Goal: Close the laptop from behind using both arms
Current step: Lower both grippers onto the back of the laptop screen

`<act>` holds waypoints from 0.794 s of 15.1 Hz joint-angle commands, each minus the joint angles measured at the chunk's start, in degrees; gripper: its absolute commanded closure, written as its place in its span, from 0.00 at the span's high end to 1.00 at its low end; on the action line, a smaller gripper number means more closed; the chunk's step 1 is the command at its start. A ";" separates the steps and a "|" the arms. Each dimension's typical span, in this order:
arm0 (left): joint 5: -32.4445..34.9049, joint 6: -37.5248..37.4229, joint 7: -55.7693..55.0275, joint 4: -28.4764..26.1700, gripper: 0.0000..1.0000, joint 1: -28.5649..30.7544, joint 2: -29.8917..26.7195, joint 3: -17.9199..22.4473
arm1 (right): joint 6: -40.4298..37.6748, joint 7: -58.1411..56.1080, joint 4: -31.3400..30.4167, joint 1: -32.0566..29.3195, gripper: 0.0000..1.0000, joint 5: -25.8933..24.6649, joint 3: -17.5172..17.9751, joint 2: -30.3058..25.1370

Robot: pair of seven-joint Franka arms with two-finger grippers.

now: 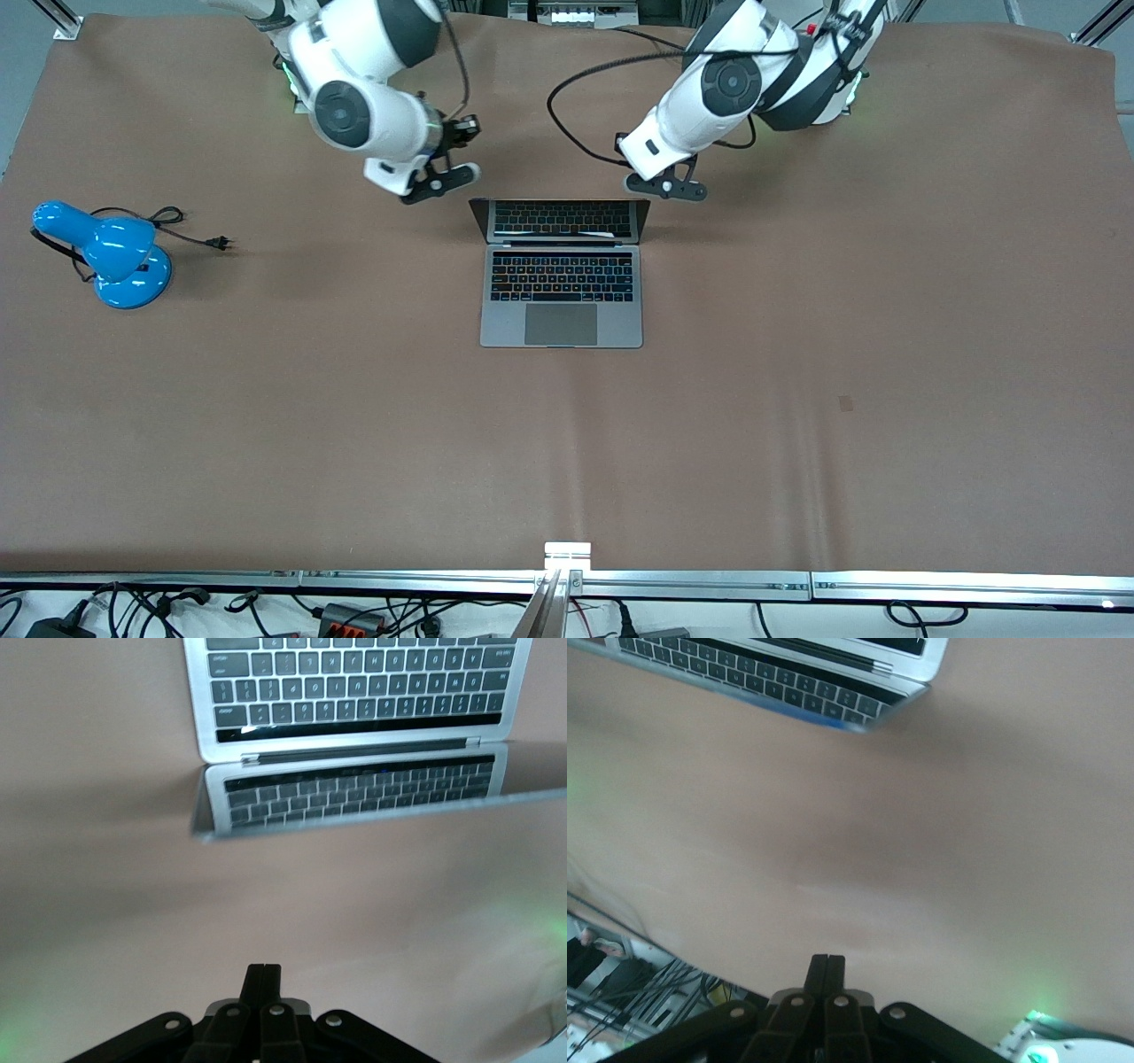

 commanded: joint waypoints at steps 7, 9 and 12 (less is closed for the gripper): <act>10.62 11.44 -6.39 7.43 0.00 0.66 15.73 0.41 | 13.15 0.96 0.92 2.23 0.00 1.13 -0.97 4.70; 11.44 11.53 -7.36 8.67 0.00 0.75 16.88 0.50 | 16.93 1.48 1.35 2.15 0.00 1.13 -0.97 5.84; 12.13 11.44 -7.19 11.21 0.00 0.31 19.16 2.77 | 18.62 3.68 5.74 2.06 0.00 0.95 -1.06 9.44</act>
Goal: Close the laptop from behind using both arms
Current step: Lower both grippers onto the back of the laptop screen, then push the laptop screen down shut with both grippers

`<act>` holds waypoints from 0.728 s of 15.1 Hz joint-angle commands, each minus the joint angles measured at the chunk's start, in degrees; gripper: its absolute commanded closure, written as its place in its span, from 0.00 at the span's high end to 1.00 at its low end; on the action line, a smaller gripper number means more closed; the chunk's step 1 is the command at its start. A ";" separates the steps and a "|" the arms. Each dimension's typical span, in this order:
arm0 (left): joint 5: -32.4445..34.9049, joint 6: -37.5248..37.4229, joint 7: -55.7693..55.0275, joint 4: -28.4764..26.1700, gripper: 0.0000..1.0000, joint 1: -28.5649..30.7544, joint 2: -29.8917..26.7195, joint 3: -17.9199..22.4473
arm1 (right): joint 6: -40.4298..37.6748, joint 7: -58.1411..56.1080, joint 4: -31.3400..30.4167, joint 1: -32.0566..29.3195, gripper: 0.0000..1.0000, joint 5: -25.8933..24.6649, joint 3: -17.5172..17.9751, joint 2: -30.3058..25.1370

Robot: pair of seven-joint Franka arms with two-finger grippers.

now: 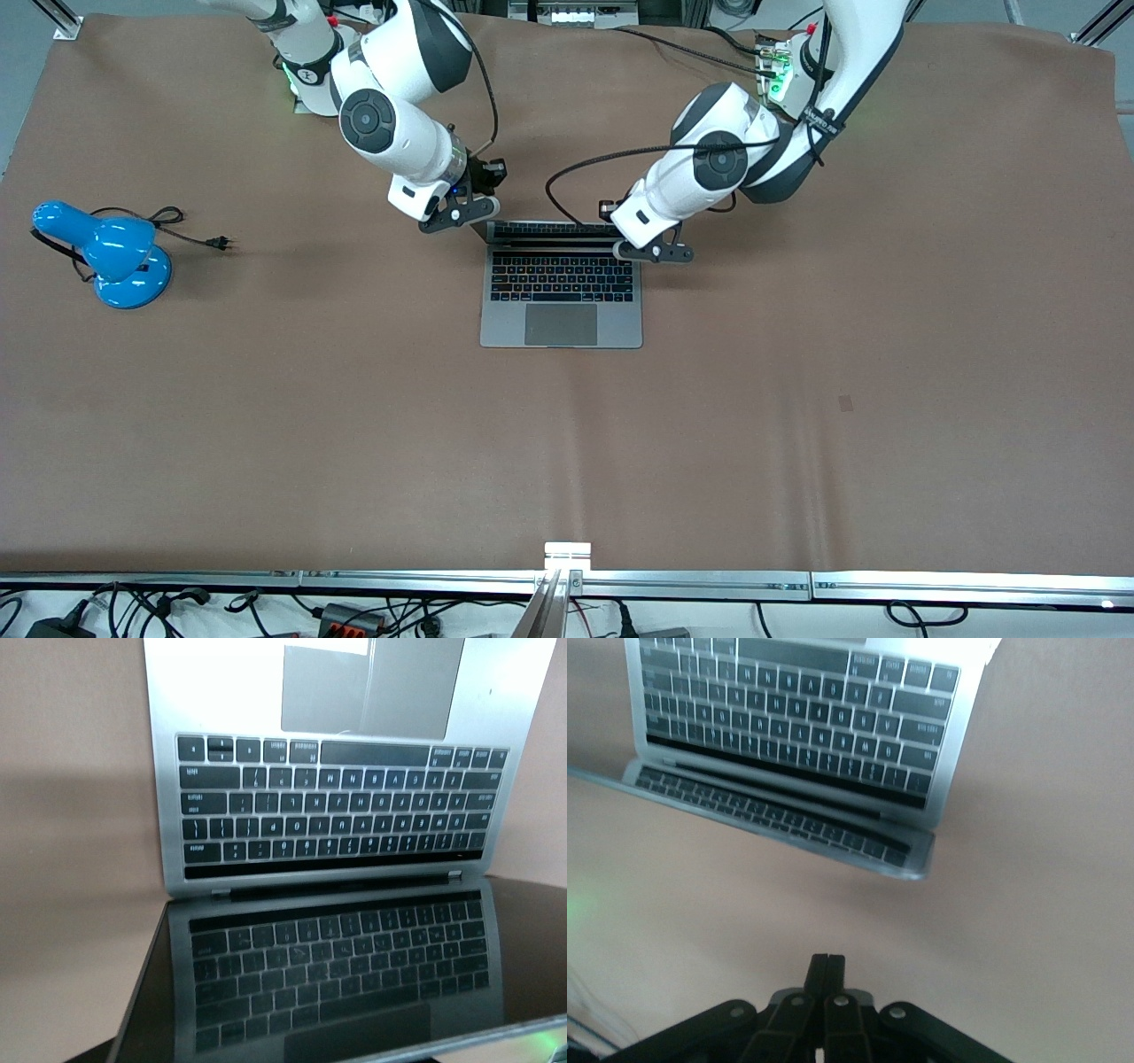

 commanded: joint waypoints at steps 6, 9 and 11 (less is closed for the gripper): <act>7.44 -1.15 -2.58 11.73 0.00 -0.88 11.24 4.02 | 6.96 1.41 12.16 -0.51 0.00 0.15 -1.72 13.74; 10.69 -1.06 -3.02 13.92 0.00 -0.88 14.75 4.10 | 6.96 1.14 17.44 -1.13 0.00 0.06 -2.96 20.50; 12.45 -1.15 -3.11 15.59 0.00 -0.96 17.22 4.19 | 6.96 1.23 20.69 -1.13 0.00 -1.86 -3.39 25.60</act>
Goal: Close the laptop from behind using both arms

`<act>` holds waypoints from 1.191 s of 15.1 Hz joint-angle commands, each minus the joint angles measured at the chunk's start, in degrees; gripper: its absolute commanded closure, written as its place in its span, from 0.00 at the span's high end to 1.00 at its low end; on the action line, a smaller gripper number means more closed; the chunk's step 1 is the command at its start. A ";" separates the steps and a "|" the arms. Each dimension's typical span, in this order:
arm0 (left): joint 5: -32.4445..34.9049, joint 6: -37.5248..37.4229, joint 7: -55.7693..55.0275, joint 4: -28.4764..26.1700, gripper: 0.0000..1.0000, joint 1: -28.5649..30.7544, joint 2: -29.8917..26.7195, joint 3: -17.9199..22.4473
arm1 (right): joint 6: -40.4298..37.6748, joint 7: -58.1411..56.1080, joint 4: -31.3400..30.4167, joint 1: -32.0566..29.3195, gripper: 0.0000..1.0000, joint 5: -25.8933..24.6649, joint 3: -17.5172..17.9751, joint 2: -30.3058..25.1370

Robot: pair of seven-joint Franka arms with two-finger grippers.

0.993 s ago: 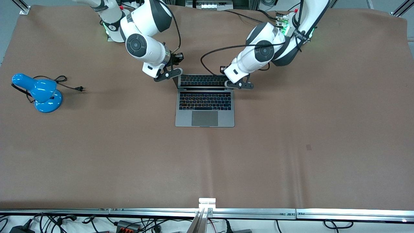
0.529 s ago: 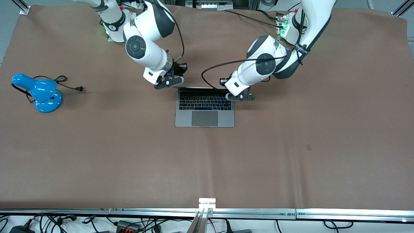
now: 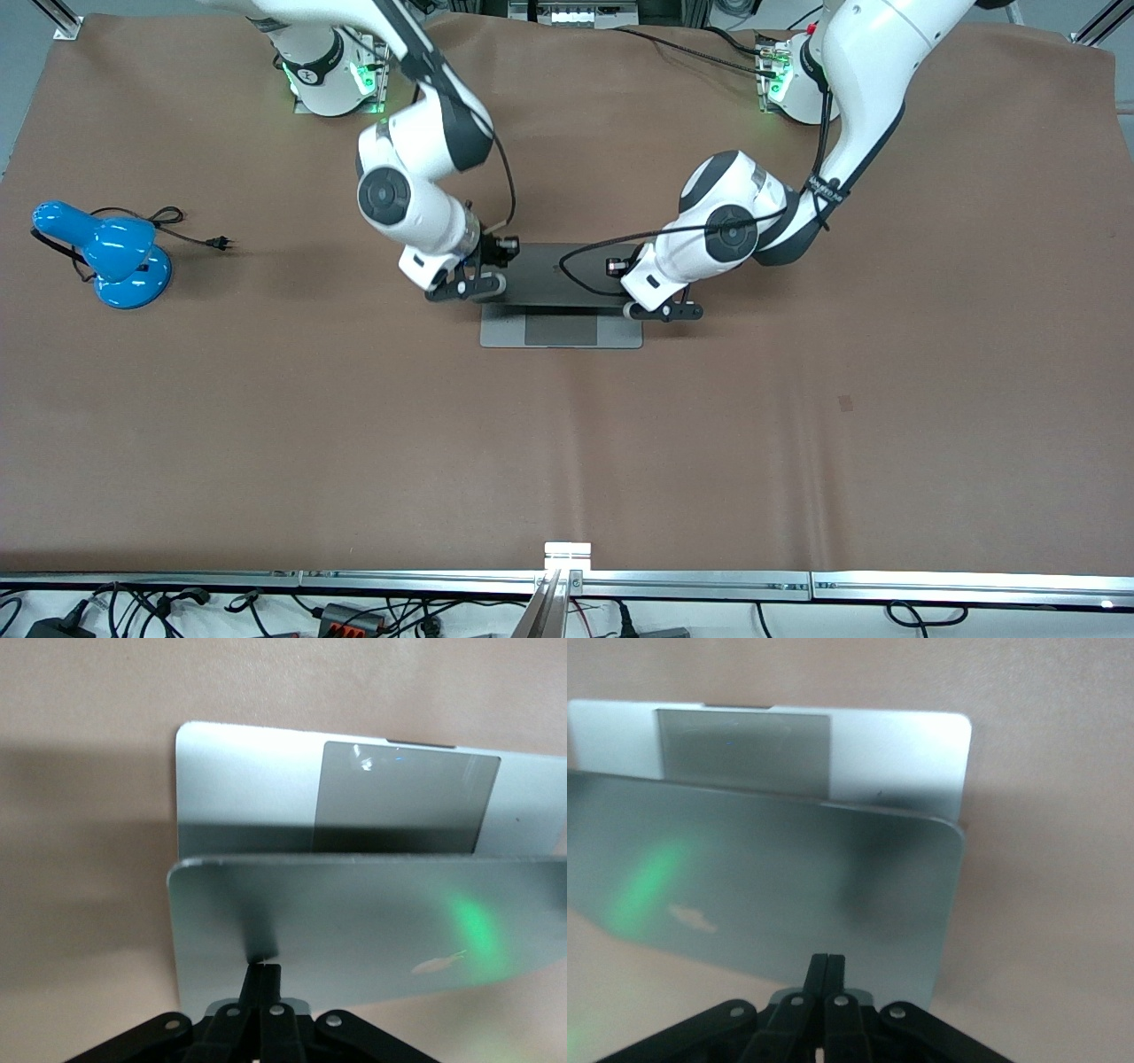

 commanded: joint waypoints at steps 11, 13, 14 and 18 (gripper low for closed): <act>7.73 -0.27 -1.81 6.63 0.00 -8.14 8.17 7.48 | 0.16 0.43 9.81 -0.23 0.00 -4.20 -1.02 12.12; 7.83 -0.53 -1.90 6.63 0.00 -8.14 7.82 7.48 | -0.19 0.34 9.90 0.29 0.00 -4.20 -2.24 11.42; 7.83 -0.62 -1.90 6.63 0.00 -8.06 7.64 7.48 | -0.71 0.26 9.82 0.82 0.00 -4.38 -3.82 9.68; 7.83 -6.49 -2.07 7.06 0.00 -5.34 2.21 7.31 | -10.80 -0.18 11.83 0.21 0.00 -9.63 -8.48 1.50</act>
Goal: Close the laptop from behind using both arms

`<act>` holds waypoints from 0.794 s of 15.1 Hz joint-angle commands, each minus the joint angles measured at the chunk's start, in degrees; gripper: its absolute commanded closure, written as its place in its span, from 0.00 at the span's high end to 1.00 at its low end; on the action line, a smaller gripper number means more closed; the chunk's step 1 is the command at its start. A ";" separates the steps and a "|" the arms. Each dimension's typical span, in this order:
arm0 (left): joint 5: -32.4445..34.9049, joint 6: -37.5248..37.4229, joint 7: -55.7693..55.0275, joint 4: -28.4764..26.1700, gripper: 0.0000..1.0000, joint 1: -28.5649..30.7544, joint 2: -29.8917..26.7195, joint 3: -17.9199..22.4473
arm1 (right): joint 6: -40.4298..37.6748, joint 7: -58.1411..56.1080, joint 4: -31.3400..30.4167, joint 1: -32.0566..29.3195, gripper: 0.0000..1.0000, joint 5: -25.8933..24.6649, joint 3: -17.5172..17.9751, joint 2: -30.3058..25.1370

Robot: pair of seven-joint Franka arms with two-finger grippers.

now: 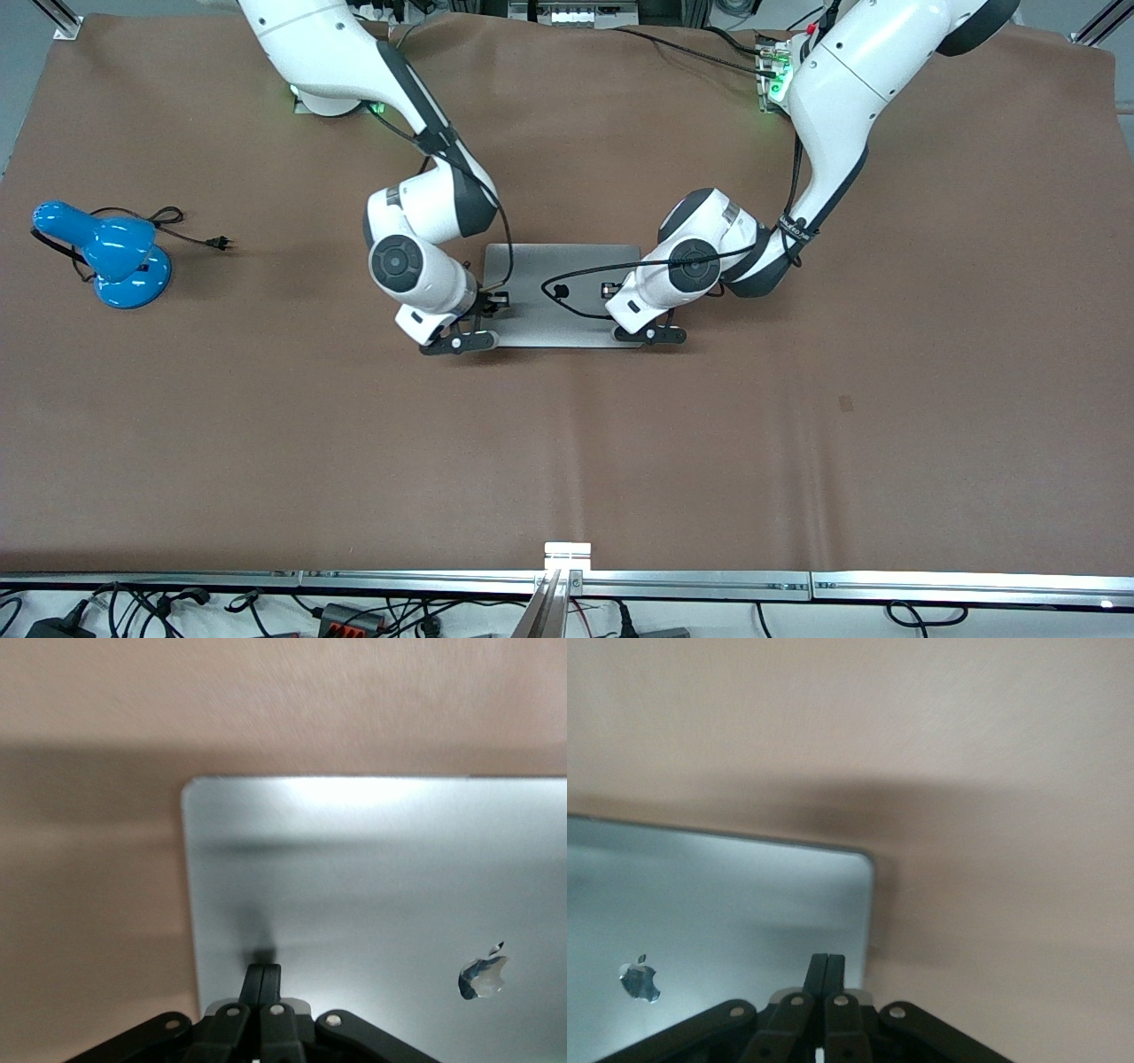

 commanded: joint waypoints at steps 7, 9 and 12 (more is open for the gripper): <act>1.43 -26.54 4.73 4.07 0.00 8.84 -17.69 -0.40 | -29.48 -9.02 13.20 -0.31 0.00 -6.74 -14.24 -10.74; 1.08 -32.00 9.57 6.70 0.00 12.26 -19.18 -0.40 | -34.42 -10.54 17.26 -0.84 1.00 -6.22 -18.47 -10.65; 0.64 -36.50 17.39 7.07 0.03 13.25 -23.74 3.44 | -34.61 -10.99 19.73 -1.45 1.00 -5.95 -22.61 -10.83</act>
